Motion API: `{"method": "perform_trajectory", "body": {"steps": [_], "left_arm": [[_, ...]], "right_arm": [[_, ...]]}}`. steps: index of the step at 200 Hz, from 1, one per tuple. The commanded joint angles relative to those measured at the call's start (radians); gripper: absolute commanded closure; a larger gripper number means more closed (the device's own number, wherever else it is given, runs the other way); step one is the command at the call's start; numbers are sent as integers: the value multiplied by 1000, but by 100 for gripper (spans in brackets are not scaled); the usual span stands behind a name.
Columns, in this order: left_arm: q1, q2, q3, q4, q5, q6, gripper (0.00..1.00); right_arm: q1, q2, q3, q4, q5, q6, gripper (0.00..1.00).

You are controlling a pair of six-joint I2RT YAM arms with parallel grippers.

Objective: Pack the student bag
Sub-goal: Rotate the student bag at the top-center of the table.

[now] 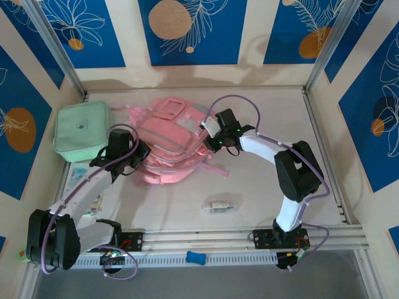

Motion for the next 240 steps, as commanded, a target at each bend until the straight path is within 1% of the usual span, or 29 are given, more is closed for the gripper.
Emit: {"method": "perform_trajectory", "body": {"steps": [1, 7, 16, 27, 35, 43, 58, 69, 88, 111, 126, 139, 157, 177, 194, 211, 240], "left_arm": [[25, -11, 25, 26, 9, 45, 100], [26, -10, 17, 31, 11, 47, 100], [25, -7, 7, 35, 15, 50, 100], [26, 0, -3, 39, 26, 51, 100], [26, 5, -12, 45, 30, 51, 100], [26, 9, -20, 54, 37, 50, 100], [25, 16, -22, 59, 43, 54, 100], [26, 19, -23, 59, 46, 58, 100], [26, 25, -19, 52, 40, 66, 100], [25, 33, -19, 59, 53, 67, 100], [26, 44, -19, 65, 62, 67, 100], [25, 51, -21, 71, 69, 69, 100], [26, 59, -20, 83, 84, 68, 100], [26, 62, -18, 83, 94, 74, 100], [26, 66, -23, 90, 94, 74, 100], [24, 72, -24, 96, 103, 72, 100], [21, 87, -15, 103, 137, 75, 100]], "right_arm": [[9, -88, 28, -45, -43, 132, 64], [9, -86, 49, -67, -48, 197, 59], [5, -64, 95, -114, -73, 305, 56], [3, -25, 153, -180, -119, 407, 55], [7, 0, 184, -205, -121, 489, 54], [12, 24, 210, -216, -151, 559, 53], [23, 74, 271, -247, -176, 669, 52], [27, 120, 315, -258, -214, 711, 51], [32, 200, 397, -321, -194, 729, 51], [41, 243, 435, -329, -228, 707, 51], [57, 261, 446, -318, -244, 679, 54], [63, 276, 455, -296, -284, 658, 57], [68, 294, 483, -314, -289, 647, 63], [74, 278, 478, -289, -322, 641, 67], [88, 279, 475, -275, -309, 632, 69], [90, 297, 479, -286, -298, 638, 80], [67, 257, 405, -204, -330, 676, 92]]}}
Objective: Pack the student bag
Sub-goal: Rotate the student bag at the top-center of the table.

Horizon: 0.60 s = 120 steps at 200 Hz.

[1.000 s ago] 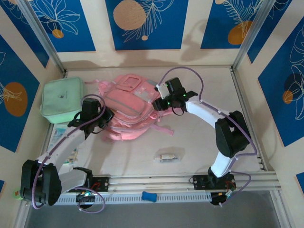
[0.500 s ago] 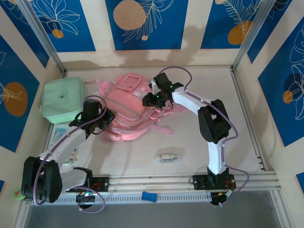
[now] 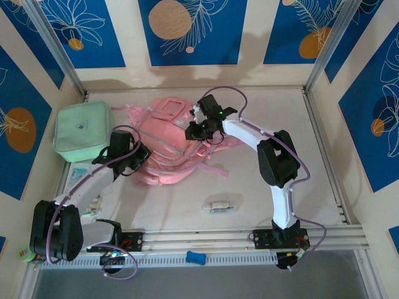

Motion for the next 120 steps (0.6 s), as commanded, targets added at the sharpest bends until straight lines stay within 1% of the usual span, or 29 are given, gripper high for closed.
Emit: {"method": "perform_trajectory", "body": {"steps": [1, 24, 38, 55, 67, 79, 94, 107, 120], "left_arm": [[1, 15, 7, 77, 89, 26, 100], [-17, 26, 10, 101, 95, 20, 100], [-35, 50, 27, 110, 101, 24, 100], [-57, 88, 44, 145, 103, 22, 100], [-73, 121, 65, 171, 102, 24, 100], [-77, 166, 106, 168, 106, 36, 100], [-77, 226, 161, 182, 115, 44, 100], [-77, 279, 210, 202, 121, 64, 100], [-74, 331, 270, 181, 113, 91, 99]], "right_arm": [[4, -26, -49, 80, -82, 21, 92], [-12, -95, -121, 125, -47, 36, 100], [-22, -137, -184, 155, -36, 60, 100], [-26, -182, -266, 203, -69, 62, 100], [-27, -223, -311, 192, -30, 52, 100], [-36, -275, -368, 216, -16, 63, 100], [-50, -330, -430, 260, -31, 98, 100], [-61, -358, -464, 281, -36, 127, 100], [-70, -372, -482, 292, -28, 158, 100]]}}
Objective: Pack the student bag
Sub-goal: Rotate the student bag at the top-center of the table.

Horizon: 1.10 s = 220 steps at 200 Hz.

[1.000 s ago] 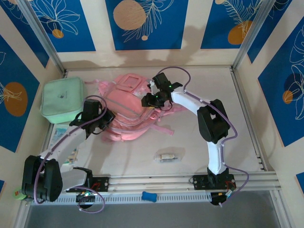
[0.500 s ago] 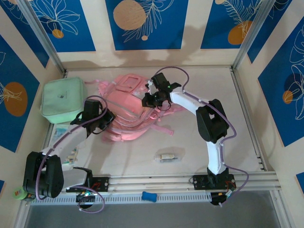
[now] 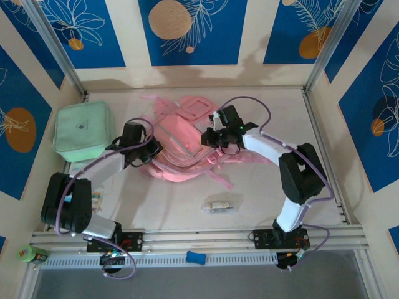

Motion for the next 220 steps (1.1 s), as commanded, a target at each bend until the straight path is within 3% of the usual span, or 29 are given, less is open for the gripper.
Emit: {"method": "perform_trajectory", "body": {"steps": [1, 45, 62, 101, 127, 150, 176, 196, 220], "left_arm": [[-5, 75, 122, 93, 23, 62, 99], [19, 150, 197, 27, 8, 139, 74], [24, 94, 174, -35, -48, 189, 61], [-2, -115, 64, -173, -178, 184, 45], [-120, -252, 10, -247, -331, 137, 34], [-297, -318, -22, -239, -491, 57, 24], [-476, -273, 10, -254, -676, 0, 9], [-563, -215, 50, -254, -773, -51, 0], [-628, -141, 91, -237, -860, -96, 1]], "right_arm": [[2, -60, -39, 27, -67, 60, 100], [-6, -103, -88, 126, -46, 202, 100], [-4, -120, -88, 132, -13, 246, 100], [20, -140, -101, 137, 39, 319, 100], [30, -132, -93, 141, 53, 353, 100], [46, -143, -90, 147, 65, 371, 100], [53, -149, -69, 124, 71, 372, 100], [57, -149, -74, 130, 79, 387, 100], [60, -145, -75, 135, 77, 396, 100]]}}
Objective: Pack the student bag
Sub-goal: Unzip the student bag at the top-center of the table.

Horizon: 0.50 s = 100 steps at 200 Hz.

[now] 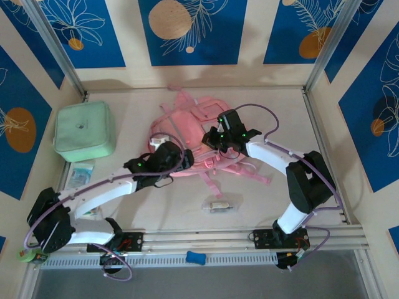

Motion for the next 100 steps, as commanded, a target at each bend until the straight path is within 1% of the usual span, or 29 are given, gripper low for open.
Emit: {"method": "perform_trajectory", "body": {"steps": [1, 11, 28, 44, 100], "left_arm": [[-50, 57, 62, -8, -178, -77, 1], [-66, 93, 85, 0, -203, -79, 1], [-87, 156, 130, -33, -255, -103, 1], [-92, 203, 159, -60, -287, -129, 1], [-98, 300, 196, -37, -279, -159, 1]], "right_arm": [[20, -51, 19, 38, -34, 21, 100], [17, -44, 20, 41, -31, 24, 100], [10, -30, 19, 52, -42, 38, 100], [6, -19, 20, 61, -47, 46, 100], [1, 3, 40, 66, -54, 46, 100]]}}
